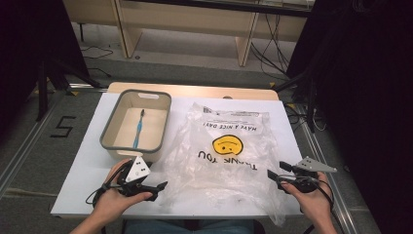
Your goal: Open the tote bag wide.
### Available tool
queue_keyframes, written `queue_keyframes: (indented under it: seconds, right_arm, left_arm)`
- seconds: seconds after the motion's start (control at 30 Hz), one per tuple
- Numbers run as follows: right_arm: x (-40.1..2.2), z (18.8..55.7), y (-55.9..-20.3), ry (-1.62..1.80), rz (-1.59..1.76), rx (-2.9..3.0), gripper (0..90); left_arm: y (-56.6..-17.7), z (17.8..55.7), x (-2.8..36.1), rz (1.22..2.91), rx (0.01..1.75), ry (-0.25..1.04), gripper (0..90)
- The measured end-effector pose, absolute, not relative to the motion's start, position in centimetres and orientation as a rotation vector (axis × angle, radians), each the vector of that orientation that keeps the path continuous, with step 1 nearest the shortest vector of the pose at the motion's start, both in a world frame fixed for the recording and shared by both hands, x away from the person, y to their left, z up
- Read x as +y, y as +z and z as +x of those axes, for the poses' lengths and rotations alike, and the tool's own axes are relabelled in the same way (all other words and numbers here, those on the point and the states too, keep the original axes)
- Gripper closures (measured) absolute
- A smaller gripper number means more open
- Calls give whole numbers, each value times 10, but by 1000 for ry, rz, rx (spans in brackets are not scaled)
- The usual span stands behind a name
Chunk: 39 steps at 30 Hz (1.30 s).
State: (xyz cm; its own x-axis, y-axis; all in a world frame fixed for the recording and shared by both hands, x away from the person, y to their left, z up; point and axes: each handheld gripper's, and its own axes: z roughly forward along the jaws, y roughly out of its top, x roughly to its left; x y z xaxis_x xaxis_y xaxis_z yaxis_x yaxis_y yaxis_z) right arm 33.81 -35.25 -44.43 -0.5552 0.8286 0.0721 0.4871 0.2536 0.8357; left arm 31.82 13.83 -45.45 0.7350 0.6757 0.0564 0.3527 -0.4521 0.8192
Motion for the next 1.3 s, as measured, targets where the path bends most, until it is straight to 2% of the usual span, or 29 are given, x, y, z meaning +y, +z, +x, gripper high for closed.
queue_keyframes:
  seconds: [0.47,0.63,0.67,0.77,0.9,0.93,0.97,1.0,1.03,1.07,1.1,1.17,1.2,1.23,1.27,1.3]
  right_arm:
    - [-339,331,-445,1188,1116,2313,336]
    - [-335,324,-447,1107,1080,2383,325]
    - [-334,320,-449,1062,1071,2423,323]
    - [-332,318,-452,1004,1060,2466,332]
    - [-332,317,-456,914,1050,2516,401]
    - [-332,318,-457,889,1058,2538,459]
    - [-332,318,-457,889,1058,2538,459]
    - [-332,318,-458,867,1061,2567,529]
    - [-332,318,-458,867,1061,2567,529]
    - [-331,318,-461,836,1077,2602,586]
    - [-331,318,-461,836,1077,2602,586]
    - [-331,319,-463,812,1079,2620,656]
    - [-331,320,-464,791,1104,2630,726]
    - [-331,320,-464,791,1104,2630,726]
    - [-332,321,-465,778,1113,2639,797]
    - [-332,321,-465,778,1113,2639,797]
  left_arm:
    - [-472,315,103,2248,651,392,198]
    - [-477,316,101,2303,658,382,247]
    - [-479,317,100,2321,666,380,285]
    - [-480,318,101,2350,668,385,320]
    - [-483,321,99,2391,686,378,459]
    - [-483,322,98,2396,697,377,498]
    - [-483,323,97,2392,700,376,498]
    - [-482,325,94,2402,710,392,590]
    - [-482,325,94,2402,710,392,624]
    - [-481,327,92,2411,709,392,663]
    - [-481,327,91,2410,713,384,663]
    - [-481,329,89,2424,711,380,716]
    - [-480,330,87,2426,714,378,779]
    - [-480,331,87,2437,708,380,779]
    - [-480,333,85,2450,705,386,842]
    - [-479,334,84,2457,702,397,842]
